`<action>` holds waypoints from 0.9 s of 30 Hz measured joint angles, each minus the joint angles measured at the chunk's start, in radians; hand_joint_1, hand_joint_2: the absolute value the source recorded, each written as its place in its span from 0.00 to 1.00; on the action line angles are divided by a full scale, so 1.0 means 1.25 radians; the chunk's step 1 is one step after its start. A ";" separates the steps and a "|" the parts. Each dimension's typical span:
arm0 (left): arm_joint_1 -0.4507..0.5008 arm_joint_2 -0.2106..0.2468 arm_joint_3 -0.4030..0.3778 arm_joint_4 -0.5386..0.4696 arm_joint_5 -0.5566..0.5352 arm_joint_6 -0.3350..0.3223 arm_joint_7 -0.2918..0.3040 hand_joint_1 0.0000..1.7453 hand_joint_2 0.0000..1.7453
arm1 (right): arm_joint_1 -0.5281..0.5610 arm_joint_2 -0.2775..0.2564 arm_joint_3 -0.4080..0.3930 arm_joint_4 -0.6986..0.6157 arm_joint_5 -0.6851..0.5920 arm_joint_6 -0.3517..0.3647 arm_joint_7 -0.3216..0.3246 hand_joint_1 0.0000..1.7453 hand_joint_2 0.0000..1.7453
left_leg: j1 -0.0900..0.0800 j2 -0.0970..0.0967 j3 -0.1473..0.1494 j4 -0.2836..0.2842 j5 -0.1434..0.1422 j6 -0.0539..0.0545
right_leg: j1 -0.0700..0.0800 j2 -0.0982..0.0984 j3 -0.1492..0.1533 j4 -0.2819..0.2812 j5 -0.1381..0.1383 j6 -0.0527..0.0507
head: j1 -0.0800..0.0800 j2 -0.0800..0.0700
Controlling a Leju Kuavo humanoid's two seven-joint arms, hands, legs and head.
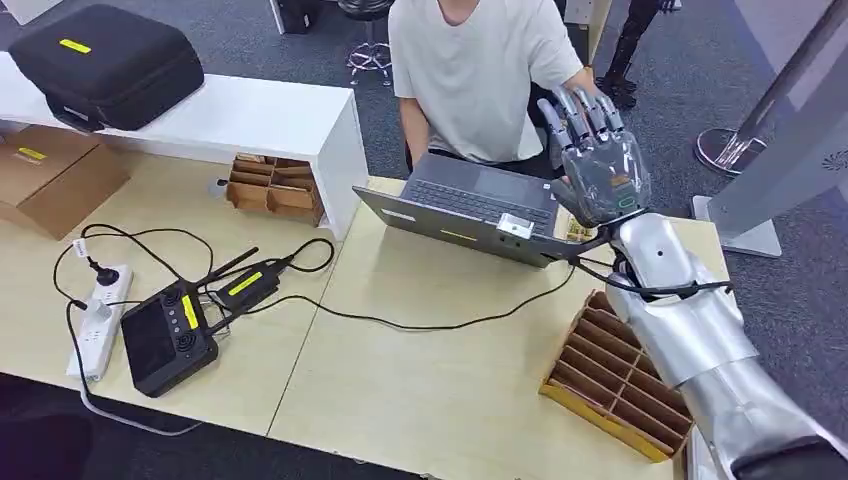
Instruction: Pass the card to the sensor for recognition and then transmit it.
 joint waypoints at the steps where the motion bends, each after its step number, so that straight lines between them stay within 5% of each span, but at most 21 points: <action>1: -0.002 -0.003 0.006 0.000 -0.012 -0.004 -0.007 0.00 1.00 | -0.001 -0.001 -0.003 0.000 0.000 0.003 0.003 0.00 1.00 | 0.000 0.000 0.000 0.000 0.000 0.000 | 0.000 0.000 0.000 0.000 0.000 0.000 | 0.001 0.000; 7: -0.014 -0.025 0.050 -0.009 -0.084 -0.034 -0.043 0.00 1.00 | -0.045 -0.042 -0.028 0.004 -0.007 0.027 0.016 0.00 1.00 | 0.000 0.000 -0.001 0.001 0.000 0.000 | 0.000 0.000 -0.001 0.000 0.001 0.000 | 0.000 0.000; 16: -0.038 -0.090 0.161 -0.073 -0.221 -0.084 -0.131 0.00 1.00 | -0.153 -0.196 -0.093 0.064 -0.020 0.029 -0.012 0.00 1.00 | -0.001 -0.002 -0.003 0.002 0.001 0.002 | -0.001 -0.002 -0.001 -0.002 0.002 0.003 | 0.001 0.000; 27: -0.056 -0.112 0.201 -0.100 -0.236 -0.084 -0.141 0.00 1.00 | -0.164 -0.227 -0.105 0.088 -0.017 0.028 -0.009 0.00 1.00 | 0.000 0.002 -0.003 0.001 0.002 0.001 | 0.000 0.001 -0.003 -0.001 0.004 0.001 | 0.001 0.000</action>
